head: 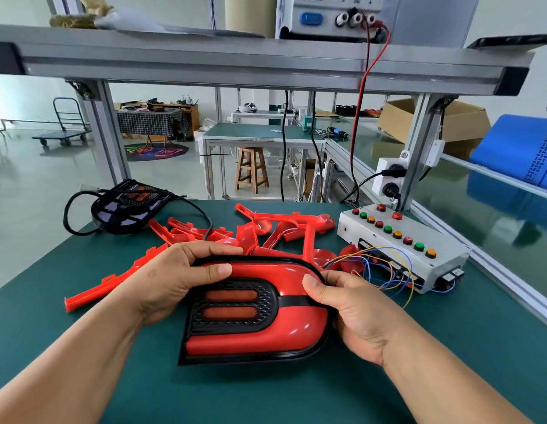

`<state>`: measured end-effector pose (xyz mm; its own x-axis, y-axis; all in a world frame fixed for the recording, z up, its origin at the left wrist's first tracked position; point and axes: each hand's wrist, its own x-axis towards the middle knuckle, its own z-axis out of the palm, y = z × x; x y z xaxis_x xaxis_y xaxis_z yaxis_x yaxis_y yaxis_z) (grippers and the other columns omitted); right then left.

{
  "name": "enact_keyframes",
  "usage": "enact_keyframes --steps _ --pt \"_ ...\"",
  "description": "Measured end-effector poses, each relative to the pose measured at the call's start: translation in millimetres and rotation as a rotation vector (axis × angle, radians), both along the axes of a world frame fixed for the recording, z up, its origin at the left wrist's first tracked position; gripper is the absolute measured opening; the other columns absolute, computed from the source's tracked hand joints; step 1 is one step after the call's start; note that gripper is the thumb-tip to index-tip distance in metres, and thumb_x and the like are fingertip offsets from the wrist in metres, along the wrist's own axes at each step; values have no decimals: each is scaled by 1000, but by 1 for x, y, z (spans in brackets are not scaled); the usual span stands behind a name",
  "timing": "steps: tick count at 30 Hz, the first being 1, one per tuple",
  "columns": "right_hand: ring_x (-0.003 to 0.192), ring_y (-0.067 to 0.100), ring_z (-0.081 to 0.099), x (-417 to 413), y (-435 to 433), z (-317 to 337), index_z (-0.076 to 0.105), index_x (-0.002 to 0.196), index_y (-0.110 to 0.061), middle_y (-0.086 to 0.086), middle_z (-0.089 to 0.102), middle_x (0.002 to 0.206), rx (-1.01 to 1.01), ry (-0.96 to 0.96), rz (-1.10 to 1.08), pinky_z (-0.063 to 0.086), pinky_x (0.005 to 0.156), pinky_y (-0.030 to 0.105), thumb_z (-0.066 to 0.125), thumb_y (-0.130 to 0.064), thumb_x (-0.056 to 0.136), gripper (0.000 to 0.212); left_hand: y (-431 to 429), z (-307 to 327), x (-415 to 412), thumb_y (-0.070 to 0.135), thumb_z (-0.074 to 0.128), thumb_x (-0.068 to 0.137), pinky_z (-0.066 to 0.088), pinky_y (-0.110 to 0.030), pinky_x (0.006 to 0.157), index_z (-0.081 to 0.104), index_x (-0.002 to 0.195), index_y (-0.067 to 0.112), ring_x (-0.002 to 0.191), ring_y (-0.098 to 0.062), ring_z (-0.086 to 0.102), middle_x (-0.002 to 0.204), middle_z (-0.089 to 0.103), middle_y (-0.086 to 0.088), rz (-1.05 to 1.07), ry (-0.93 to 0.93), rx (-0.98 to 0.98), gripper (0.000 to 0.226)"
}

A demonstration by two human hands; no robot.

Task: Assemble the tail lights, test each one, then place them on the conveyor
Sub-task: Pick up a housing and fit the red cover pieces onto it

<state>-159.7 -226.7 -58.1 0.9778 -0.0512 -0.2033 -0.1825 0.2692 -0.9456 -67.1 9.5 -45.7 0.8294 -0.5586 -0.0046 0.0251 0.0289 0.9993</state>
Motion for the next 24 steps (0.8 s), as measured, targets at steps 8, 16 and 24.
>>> enact_keyframes --steps 8,16,24 --pt "74 22 70 1 -9 3 76 77 -8 15 75 89 -16 32 73 57 74 35 73 -23 67 19 16 -6 7 7 51 87 54 -43 93 61 124 2 111 -35 63 123 63 -26 -89 165 -117 39" --pt "72 22 70 2 -9 2 73 80 -8 15 74 88 -23 47 45 57 74 35 75 -22 64 22 11 -3 2 27 79 76 57 -36 85 62 120 5 107 -30 66 119 66 -22 -67 100 -45 52" --pt "71 23 69 2 -7 0 68 89 -5 15 74 86 -33 49 23 58 66 31 78 -22 60 35 3 -7 5 32 69 75 56 -29 76 73 96 26 93 -21 70 101 74 -9 25 -66 91 23"
